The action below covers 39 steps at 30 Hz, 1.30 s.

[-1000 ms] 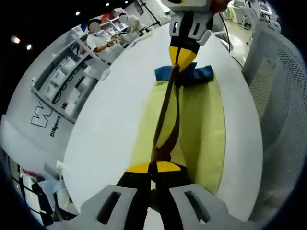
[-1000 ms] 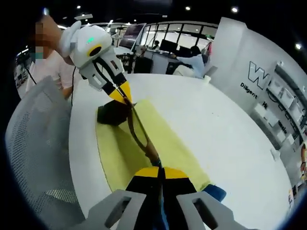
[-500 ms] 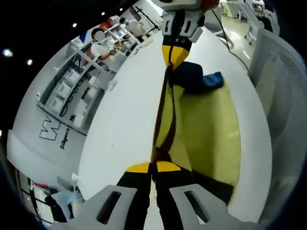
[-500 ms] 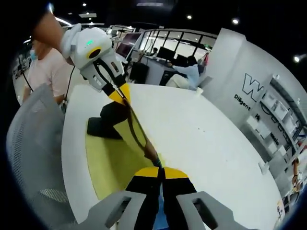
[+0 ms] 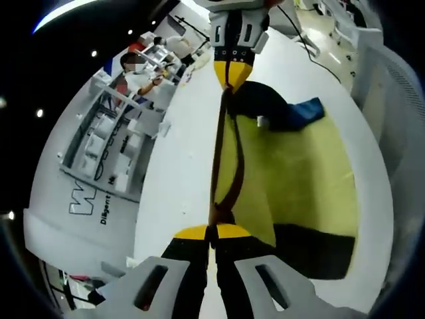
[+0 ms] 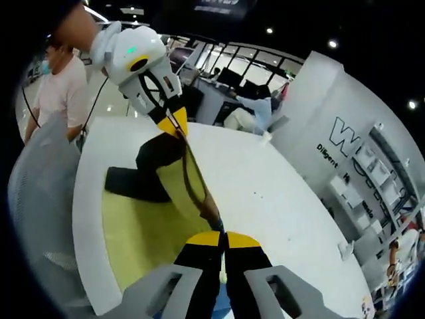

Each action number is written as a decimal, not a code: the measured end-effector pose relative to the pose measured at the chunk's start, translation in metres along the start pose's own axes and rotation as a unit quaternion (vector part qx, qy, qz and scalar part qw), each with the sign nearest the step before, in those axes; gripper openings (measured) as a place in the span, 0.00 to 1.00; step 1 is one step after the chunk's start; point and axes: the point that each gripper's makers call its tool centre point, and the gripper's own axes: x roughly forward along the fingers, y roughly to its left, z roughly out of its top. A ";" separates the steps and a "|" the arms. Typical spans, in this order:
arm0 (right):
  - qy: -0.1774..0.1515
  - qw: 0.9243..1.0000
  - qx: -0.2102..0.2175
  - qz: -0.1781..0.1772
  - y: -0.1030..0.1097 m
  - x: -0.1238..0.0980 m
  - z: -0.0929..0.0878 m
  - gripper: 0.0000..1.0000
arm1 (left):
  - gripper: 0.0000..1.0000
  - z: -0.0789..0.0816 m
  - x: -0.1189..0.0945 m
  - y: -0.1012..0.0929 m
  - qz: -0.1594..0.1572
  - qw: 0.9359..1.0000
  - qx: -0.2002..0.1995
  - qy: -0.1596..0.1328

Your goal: Fold the garment on the visible template until the final outline fits inside the template.

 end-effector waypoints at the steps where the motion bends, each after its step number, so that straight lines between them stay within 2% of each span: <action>1: 0.000 1.000 -0.002 -0.002 -0.002 0.000 0.001 0.00 | 0.01 0.001 0.001 0.003 0.000 1.000 0.001 0.001; 8: 0.017 1.000 -0.007 -0.014 -0.014 0.004 -0.001 0.00 | 0.01 0.004 0.006 0.012 0.001 1.000 0.013 0.010; 16: 0.020 0.999 0.021 -0.026 -0.024 0.011 -0.005 0.00 | 0.01 0.004 0.010 0.021 -0.002 0.999 0.032 0.007; 20: 0.015 0.995 0.089 -0.044 -0.035 0.017 -0.002 0.00 | 0.01 0.002 0.016 0.031 0.001 0.999 0.033 0.008; 25: 0.017 0.993 0.102 -0.054 -0.045 0.029 -0.003 0.00 | 0.01 -0.003 0.026 0.039 -0.003 1.000 0.025 0.008; 30: 0.025 0.994 0.095 -0.056 -0.052 0.044 -0.005 0.00 | 0.01 -0.014 0.040 0.046 -0.011 1.000 0.009 0.011; 34: 0.028 0.993 0.103 -0.055 -0.060 0.057 -0.006 0.00 | 0.01 -0.023 0.051 0.051 -0.018 1.000 0.007 0.019; 39: 0.031 0.992 0.111 -0.058 -0.071 0.070 -0.012 0.00 | 0.01 -0.026 0.062 0.055 -0.022 0.999 0.009 0.022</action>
